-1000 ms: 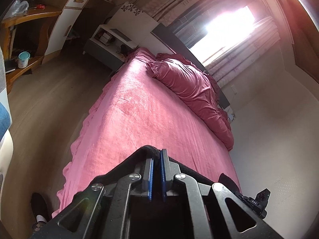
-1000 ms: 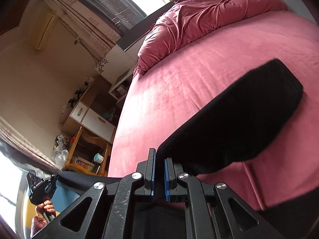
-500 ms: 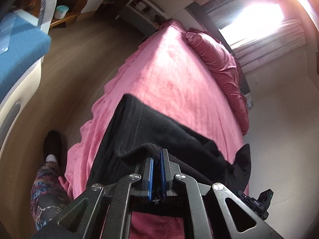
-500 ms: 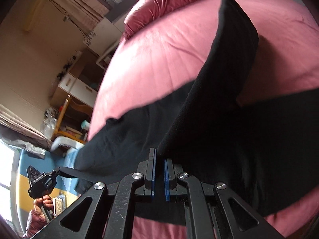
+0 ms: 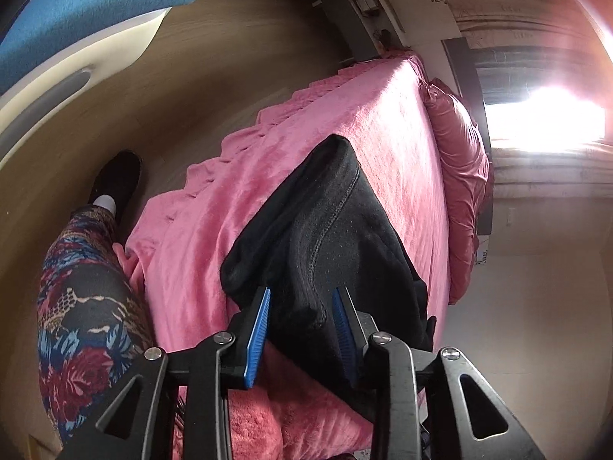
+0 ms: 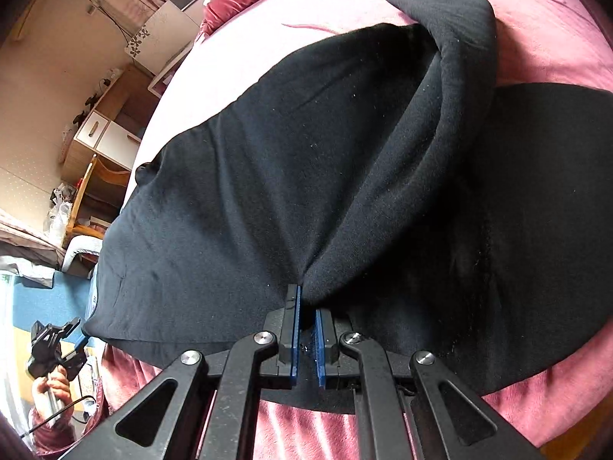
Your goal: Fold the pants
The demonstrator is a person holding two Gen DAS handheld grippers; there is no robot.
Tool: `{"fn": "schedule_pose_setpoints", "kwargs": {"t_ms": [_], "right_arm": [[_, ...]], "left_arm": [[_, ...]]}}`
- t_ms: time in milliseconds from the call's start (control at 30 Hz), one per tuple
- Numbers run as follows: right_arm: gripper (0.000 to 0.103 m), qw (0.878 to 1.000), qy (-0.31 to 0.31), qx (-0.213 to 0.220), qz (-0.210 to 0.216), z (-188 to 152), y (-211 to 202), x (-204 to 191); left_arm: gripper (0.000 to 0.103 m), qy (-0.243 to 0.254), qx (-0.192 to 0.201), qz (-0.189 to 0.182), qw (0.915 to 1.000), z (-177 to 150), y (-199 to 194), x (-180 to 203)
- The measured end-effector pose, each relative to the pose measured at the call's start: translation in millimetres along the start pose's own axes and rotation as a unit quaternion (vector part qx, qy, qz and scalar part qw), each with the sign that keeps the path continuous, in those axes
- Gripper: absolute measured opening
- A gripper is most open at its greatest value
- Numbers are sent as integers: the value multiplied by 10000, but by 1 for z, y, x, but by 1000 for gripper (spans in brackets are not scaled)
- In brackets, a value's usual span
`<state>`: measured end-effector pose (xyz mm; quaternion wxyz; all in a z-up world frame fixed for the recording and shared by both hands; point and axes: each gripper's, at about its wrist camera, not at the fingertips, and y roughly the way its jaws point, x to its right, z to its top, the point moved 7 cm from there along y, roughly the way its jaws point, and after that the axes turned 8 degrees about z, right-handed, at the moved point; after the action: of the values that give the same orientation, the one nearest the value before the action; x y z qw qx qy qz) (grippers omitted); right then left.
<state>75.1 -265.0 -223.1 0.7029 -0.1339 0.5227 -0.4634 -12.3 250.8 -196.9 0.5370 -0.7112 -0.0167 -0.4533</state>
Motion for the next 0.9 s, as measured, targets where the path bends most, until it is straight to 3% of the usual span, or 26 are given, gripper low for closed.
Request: {"fn": "schedule_pose_setpoints", "kwargs": {"t_ms": [200, 367, 533, 633, 733, 900], "right_arm": [[7, 10000, 54, 8, 14, -2, 2, 5], [7, 10000, 2, 79, 43, -3, -10, 3], [7, 9992, -100, 295, 251, 4, -33, -9], [7, 9978, -213, 420, 462, 3, -50, -17], [7, 9986, -409, 194, 289, -12, -45, -15], [7, 9996, -235, -154, 9, -37, -18, 11]], "left_arm": [[31, 37, 15, 120, 9999, -3, 9, 7], [10, 544, 194, 208, 9981, 3, 10, 30], [7, 893, 744, -348, 9926, 27, -20, 73], [7, 1246, 1009, -327, 9865, 36, -35, 87], [7, 1342, 871, 14, 9871, 35, -21, 70], [7, 815, 444, 554, 9941, 27, 17, 7]]}}
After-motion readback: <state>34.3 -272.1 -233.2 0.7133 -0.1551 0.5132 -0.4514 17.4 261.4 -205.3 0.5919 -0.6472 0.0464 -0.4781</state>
